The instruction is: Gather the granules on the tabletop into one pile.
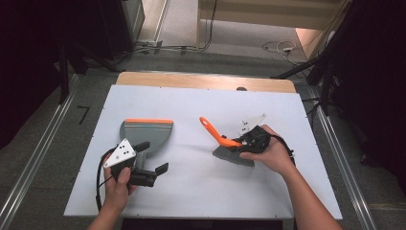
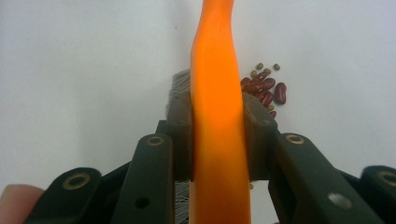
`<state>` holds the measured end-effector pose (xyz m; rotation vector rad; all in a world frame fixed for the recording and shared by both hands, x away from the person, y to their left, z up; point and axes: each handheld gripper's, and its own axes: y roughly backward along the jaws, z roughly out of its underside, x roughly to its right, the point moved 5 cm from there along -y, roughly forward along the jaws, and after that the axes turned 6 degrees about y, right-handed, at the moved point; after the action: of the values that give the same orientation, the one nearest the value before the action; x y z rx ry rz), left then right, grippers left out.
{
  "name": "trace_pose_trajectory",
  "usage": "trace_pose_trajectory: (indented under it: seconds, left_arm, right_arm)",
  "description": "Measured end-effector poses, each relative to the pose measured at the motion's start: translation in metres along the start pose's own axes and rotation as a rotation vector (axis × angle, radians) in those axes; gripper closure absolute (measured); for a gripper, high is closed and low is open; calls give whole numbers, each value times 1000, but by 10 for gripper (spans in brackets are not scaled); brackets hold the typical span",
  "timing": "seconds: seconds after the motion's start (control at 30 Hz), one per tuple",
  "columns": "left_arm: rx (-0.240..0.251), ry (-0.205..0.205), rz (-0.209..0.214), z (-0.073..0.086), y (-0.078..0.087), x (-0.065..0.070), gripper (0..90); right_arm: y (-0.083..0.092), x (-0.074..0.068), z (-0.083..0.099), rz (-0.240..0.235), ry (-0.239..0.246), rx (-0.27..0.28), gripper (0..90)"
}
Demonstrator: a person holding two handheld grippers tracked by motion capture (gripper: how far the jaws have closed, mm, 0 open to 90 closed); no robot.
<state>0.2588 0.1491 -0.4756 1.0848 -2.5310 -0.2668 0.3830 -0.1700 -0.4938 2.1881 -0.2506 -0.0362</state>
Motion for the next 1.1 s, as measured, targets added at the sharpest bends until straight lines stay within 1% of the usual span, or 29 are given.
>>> trace_pose_trajectory:
  seconds: [0.17, 0.4, 0.7, 0.83, 0.93, 1.1]
  left_arm:
    - [-2, 0, 0, 0, 0, 0, 0]
    - [-6, -2, 0, 1, -1, 0, 0]
    - [-7, -3, 0, 1, -1, 0, 0]
    - [-9, -3, 0, 1, -1, 0, 0]
    - [-8, -3, 1, 1, -1, 0, 0]
    - [-9, -3, 3, 1, -1, 0, 0]
  right_arm:
    - [-1, 7, -2, 10, 3, 2, 678]
    - [-3, 14, -5, -2, 7, -2, 679]
    - [-5, 23, -8, 13, 20, 2, 679]
    - [-6, 26, -9, 20, 20, 6, 679]
    - [-6, 29, -9, 23, 10, 13, 679]
    - [-7, 33, -12, 27, 31, 8, 679]
